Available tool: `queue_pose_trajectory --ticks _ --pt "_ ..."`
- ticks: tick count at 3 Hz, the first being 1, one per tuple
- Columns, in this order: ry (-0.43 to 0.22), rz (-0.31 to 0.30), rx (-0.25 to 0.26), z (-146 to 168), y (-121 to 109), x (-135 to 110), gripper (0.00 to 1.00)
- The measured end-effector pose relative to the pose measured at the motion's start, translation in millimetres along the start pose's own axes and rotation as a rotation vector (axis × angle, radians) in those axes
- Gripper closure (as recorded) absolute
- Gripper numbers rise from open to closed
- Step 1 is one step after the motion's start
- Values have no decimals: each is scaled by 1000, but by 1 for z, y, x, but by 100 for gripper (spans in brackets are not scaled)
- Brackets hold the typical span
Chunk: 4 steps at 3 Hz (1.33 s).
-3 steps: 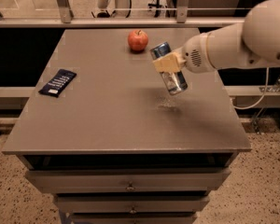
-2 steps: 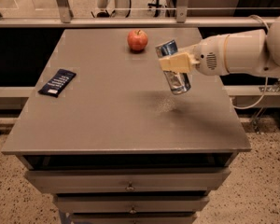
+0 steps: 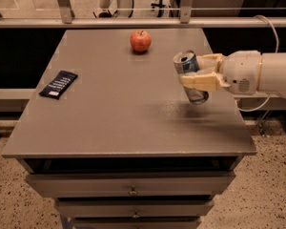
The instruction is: Place redbull can upright
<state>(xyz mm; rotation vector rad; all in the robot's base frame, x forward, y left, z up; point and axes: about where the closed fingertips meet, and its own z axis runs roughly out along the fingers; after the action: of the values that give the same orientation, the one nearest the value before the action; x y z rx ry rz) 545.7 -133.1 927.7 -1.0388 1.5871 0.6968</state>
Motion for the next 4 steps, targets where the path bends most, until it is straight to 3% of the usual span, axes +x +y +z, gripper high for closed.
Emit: queue_pose_trajectory --ticks 1,2,3,4 --pt "-90 -106 -20 -6 2 15 100" --pt "-216 -111 -19 -6 -2 34 100" --pt "-262 -86 -14 -6 -5 41 100" --pt "-262 -85 -14 -6 -5 38 87"
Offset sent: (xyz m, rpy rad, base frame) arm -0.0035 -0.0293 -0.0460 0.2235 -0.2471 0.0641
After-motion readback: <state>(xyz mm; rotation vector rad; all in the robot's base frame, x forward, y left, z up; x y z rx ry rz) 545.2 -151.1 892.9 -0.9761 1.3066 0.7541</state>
